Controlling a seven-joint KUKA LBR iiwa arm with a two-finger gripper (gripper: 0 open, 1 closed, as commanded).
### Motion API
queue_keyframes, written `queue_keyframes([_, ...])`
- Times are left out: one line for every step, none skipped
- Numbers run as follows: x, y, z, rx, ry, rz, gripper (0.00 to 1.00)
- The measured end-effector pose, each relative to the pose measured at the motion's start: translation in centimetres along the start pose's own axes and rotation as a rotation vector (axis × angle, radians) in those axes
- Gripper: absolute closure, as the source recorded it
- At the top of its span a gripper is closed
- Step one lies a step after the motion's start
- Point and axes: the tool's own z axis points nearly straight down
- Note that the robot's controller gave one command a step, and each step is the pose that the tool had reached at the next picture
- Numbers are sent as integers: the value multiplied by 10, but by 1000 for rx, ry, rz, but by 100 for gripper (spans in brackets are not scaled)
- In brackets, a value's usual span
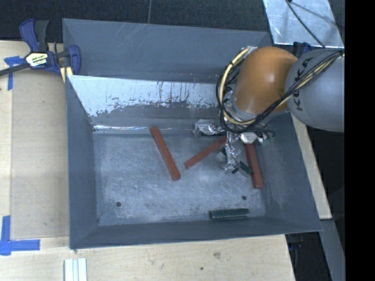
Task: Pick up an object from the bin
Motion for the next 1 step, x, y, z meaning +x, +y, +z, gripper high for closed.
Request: queue_keyframes([0, 0, 0, -1, -1, 0, 100])
